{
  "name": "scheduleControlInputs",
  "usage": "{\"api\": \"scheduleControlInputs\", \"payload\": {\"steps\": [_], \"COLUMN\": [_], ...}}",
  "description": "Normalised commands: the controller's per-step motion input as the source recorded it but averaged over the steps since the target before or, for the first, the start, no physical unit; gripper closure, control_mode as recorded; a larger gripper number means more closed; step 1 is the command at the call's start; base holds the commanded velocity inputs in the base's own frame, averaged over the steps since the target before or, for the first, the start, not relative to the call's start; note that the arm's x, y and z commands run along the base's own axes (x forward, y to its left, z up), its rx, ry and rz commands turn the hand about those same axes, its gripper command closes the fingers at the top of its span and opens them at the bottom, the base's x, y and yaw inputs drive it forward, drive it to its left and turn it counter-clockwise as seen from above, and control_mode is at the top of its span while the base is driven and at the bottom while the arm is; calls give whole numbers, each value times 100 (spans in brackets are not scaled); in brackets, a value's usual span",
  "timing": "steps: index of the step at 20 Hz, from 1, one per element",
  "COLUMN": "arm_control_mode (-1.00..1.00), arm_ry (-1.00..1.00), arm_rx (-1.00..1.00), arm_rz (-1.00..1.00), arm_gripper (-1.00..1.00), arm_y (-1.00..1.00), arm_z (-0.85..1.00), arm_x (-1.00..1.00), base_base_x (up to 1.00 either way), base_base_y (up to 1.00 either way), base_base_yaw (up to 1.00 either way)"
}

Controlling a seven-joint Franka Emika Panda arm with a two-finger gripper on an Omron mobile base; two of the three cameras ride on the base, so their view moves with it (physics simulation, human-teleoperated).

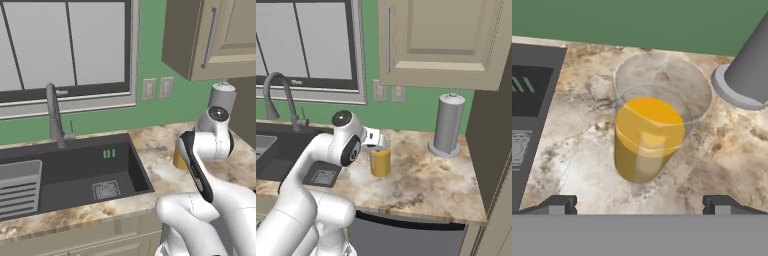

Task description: There is a tray on the dining counter. Grab the cup, mug, and pitcher and place them on the tray. The pitcher may be placed next to the tray if it cannot fit the tray.

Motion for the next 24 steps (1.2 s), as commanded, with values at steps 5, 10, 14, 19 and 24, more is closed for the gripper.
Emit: {"api": "scheduleControlInputs", "payload": {"steps": [5,10,14,19,24], "arm_control_mode": [-100,-100,-100,-100,-100], "arm_ry": [0,1,2,1,0], "arm_rx": [0,0,0,1,0], "arm_rz": [0,0,0,0,0], "arm_gripper": [-100,-100,-100,-100,-100], "arm_y": [-4,-6,-3,-6,-2], "arm_z": [-15,-14,-9,-17,-20], "arm_x": [17,16,9,14,15], "base_base_x": [0,0,0,0,0], "base_base_y": [0,0,0,0,0], "base_base_yaw": [0,0,0,0,0]}}
